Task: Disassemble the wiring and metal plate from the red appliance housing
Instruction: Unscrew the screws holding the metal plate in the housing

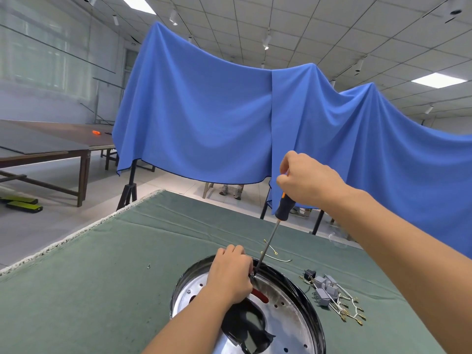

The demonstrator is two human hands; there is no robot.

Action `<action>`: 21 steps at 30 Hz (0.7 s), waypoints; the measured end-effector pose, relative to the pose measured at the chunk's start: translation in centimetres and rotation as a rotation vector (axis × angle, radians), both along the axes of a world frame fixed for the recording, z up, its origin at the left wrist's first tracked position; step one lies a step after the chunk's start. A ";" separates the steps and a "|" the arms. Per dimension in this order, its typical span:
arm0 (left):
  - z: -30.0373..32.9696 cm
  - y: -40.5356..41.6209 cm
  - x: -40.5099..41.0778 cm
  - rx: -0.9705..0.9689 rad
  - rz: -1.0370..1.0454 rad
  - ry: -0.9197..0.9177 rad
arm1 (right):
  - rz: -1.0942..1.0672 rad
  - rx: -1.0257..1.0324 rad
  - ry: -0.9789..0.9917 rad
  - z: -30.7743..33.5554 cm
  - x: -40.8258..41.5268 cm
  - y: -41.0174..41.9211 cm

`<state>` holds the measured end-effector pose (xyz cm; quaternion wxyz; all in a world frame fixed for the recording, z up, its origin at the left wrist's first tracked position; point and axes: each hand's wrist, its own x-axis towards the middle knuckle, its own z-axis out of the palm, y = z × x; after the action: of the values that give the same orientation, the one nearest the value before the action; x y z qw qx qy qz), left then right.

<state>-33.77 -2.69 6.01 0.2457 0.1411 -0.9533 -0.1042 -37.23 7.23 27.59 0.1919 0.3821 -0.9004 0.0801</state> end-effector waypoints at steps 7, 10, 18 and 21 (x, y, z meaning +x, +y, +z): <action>0.2 0.0 0.1 0.081 -0.014 0.027 | -0.027 -0.014 0.152 -0.2 0.3 -0.2; 0.3 0.0 0.2 0.129 -0.021 0.042 | 0.022 -0.044 0.040 0.0 0.4 -0.3; 0.3 0.0 0.2 0.160 -0.023 0.055 | -0.089 0.014 0.147 -0.3 0.3 -0.6; 0.1 -0.1 0.2 0.155 -0.024 0.060 | 0.028 -0.064 -0.127 0.4 0.4 -0.3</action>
<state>-33.58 -2.77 6.12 0.2614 0.1451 -0.9362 -0.1849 -36.82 6.90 27.95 0.1455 0.3825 -0.9023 0.1357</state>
